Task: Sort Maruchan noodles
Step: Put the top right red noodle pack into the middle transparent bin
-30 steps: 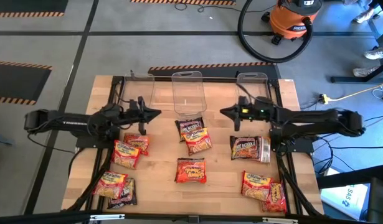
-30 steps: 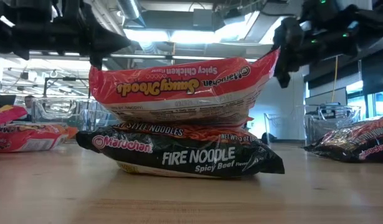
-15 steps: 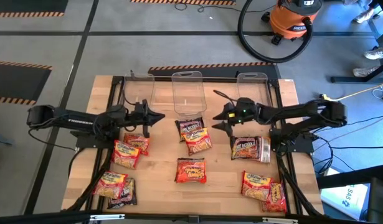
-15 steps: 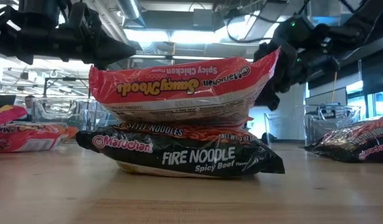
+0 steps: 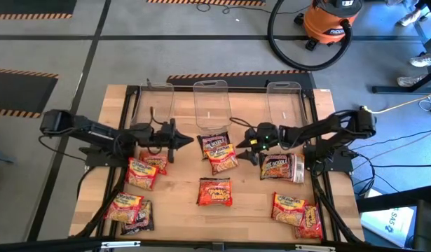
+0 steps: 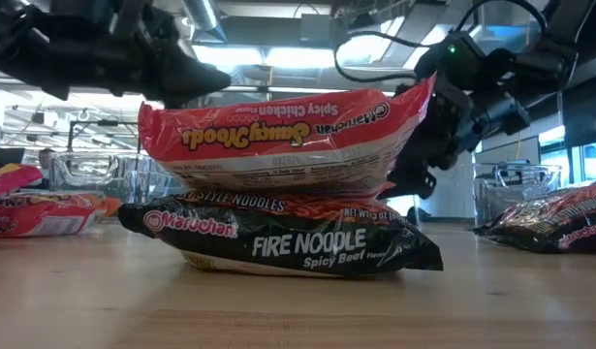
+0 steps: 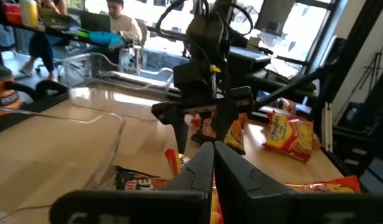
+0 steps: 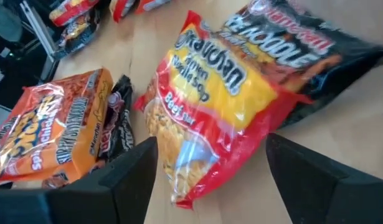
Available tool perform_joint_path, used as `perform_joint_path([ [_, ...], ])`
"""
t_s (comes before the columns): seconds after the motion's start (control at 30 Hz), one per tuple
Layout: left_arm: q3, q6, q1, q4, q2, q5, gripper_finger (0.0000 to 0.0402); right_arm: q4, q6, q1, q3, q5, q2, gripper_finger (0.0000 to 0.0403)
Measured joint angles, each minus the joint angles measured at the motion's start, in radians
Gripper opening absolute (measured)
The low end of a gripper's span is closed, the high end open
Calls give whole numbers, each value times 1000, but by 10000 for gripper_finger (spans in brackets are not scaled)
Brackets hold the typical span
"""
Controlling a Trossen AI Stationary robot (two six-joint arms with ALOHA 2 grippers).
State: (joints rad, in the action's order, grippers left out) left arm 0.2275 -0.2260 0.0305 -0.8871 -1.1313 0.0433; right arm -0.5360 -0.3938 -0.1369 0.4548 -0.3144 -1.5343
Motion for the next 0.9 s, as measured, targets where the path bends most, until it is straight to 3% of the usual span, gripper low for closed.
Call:
perform_joint_path([
  [0.17, 56, 0, -26, 4, -123, -9, 7, -3, -23, 6, 0, 40, -52, 275],
  [0.9, 205, -2, -113, 20, -569, -12, 7, -183, -87, 7, 1, 42, -188, 275],
])
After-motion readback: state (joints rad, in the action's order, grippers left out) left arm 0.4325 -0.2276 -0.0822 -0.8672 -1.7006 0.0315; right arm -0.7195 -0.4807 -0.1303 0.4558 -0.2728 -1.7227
